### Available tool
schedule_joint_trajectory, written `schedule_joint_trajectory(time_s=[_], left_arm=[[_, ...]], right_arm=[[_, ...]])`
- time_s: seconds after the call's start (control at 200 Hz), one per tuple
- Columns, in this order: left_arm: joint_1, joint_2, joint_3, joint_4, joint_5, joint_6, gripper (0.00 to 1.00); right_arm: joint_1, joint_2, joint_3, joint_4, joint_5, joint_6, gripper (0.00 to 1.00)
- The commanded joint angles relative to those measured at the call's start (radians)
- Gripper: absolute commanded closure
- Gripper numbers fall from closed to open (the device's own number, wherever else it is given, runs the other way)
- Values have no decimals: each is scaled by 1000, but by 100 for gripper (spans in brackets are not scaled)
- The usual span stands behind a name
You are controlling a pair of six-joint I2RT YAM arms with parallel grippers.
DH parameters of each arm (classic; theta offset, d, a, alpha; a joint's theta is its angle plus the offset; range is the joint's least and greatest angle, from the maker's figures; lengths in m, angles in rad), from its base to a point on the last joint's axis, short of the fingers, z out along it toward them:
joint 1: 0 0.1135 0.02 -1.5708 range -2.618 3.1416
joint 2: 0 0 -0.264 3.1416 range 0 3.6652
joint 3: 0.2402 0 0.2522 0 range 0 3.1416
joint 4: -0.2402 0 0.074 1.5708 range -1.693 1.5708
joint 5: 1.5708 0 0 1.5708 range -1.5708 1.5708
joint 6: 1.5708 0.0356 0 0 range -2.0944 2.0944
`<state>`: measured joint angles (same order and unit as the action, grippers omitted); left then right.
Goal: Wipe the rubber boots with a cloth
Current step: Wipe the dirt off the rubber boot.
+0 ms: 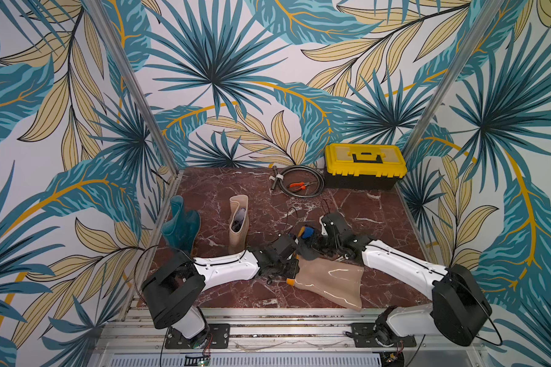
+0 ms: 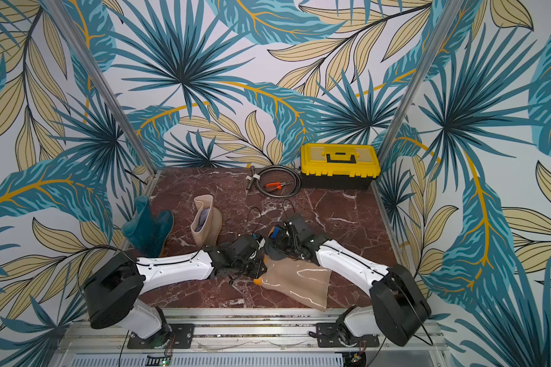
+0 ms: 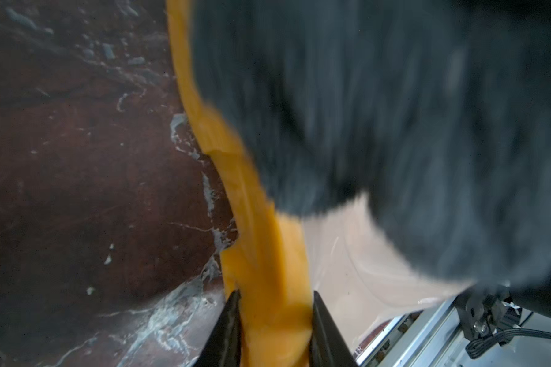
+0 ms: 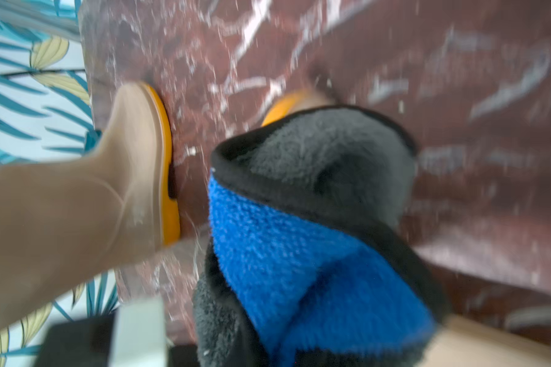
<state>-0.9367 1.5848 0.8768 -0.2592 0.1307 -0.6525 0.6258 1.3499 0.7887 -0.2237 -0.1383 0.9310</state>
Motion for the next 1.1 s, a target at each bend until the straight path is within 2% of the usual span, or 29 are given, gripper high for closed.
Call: schedule_joint_trajectory(time_s=[0.0,0.11,0.265,0.421,0.566,0.671,0.801,0.926,1.026,1.096], left_arm=[[-5,41,43,26,-16,12,76],[1,59,72,25,-16,16,77],[3,54,80,25,-6,16,77],[3,40,57,24,-3,7,76],[4,44,41,25,-2,-14,75],[11,57,41,26,-16,-32,75],[32,106,74,25,14,-45,76],[48,127,91,24,24,-62,76],[55,129,92,25,24,-63,76],[58,127,89,25,26,-63,76]], right_arm=[[85,-43,-106,-56,7,90,100],[105,-88,-161,-42,19,127,100],[59,-97,-32,-114,125,-15,100],[-54,35,153,-122,77,-109,100],[-69,127,224,-76,-1,-94,100],[-55,135,152,-13,-65,-42,100],[-3,74,0,-4,-72,12,100],[54,-18,-137,-16,-62,56,100],[52,-100,-219,-44,-12,45,100],[35,-128,-222,-49,34,10,100]])
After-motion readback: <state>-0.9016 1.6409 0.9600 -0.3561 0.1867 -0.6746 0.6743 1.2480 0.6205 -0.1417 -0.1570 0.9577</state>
